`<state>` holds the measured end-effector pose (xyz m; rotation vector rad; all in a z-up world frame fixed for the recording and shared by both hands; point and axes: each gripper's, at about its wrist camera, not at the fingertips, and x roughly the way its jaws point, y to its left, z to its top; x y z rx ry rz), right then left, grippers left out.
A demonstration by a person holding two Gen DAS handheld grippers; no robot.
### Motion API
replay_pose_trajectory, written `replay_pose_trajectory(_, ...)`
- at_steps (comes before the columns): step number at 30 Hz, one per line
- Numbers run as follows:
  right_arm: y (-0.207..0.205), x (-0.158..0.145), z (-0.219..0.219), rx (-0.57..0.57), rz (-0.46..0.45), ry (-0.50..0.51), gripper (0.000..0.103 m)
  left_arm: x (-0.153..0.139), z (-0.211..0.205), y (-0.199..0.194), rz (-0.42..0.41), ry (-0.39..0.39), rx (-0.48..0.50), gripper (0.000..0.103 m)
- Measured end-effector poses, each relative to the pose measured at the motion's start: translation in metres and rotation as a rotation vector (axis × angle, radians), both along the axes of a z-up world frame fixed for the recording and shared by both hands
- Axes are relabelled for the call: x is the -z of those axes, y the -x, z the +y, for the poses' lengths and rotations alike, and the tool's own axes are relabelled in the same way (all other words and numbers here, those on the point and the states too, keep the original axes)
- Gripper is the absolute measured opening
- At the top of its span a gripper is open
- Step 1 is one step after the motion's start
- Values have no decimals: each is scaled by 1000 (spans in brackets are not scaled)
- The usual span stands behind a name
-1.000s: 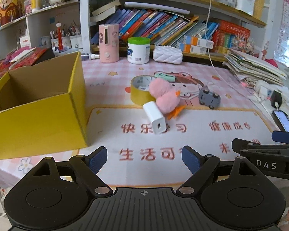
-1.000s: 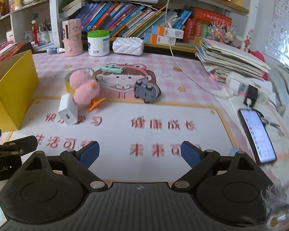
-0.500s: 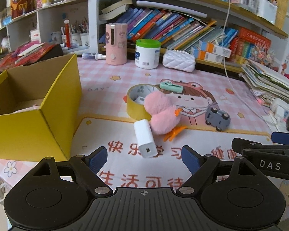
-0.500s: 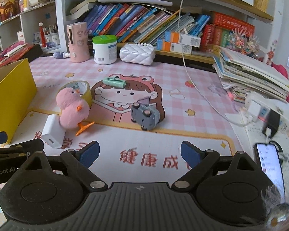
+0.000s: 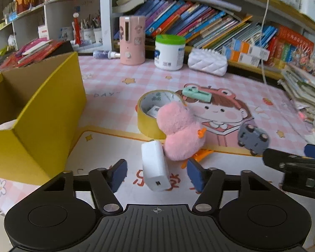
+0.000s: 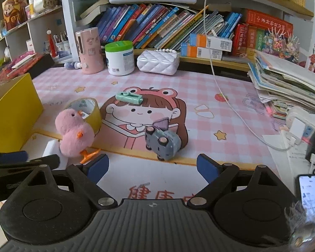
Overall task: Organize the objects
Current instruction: 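Grasp the white charger with the left tool while the right tool grasps the pink chick, then carry the charger and the chick toward the yellow box with both tools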
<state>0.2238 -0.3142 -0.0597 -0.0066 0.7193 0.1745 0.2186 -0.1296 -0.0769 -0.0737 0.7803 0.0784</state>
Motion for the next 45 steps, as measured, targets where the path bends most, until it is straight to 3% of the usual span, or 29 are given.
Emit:
replay_pose_trajectory(4,-8,0,4,-37,-4,-9,91,11,1,-15,33,-4,-11,57)
replay_pose_trajectory(11,-25,0,14,-111,-13,-32,91,23,4,-24,101,22,22,24)
replay_pose_trajectory(18,-45,0,40,-236,-6,-58,92,9,17,-5,80,38,9,24)
replay_pose_trajectory(26,-71,23,91,-360,47,-5,90,-1,41,30,77,75,-51,24)
replay_pose_trajectory(29,-77,34,102,-376,72,16,75,-6,47,41,61,82,-68,24)
replay_pose_trajectory(31,-80,39,105,-390,94,10,51,-9,50,47,52,82,-71,24)
replay_pose_trajectory(36,-70,32,104,-352,98,1,47,-17,56,57,17,89,-60,24)
replay_pose_trajectory(45,-15,-4,87,-187,86,-67,47,-29,73,72,-50,121,8,24)
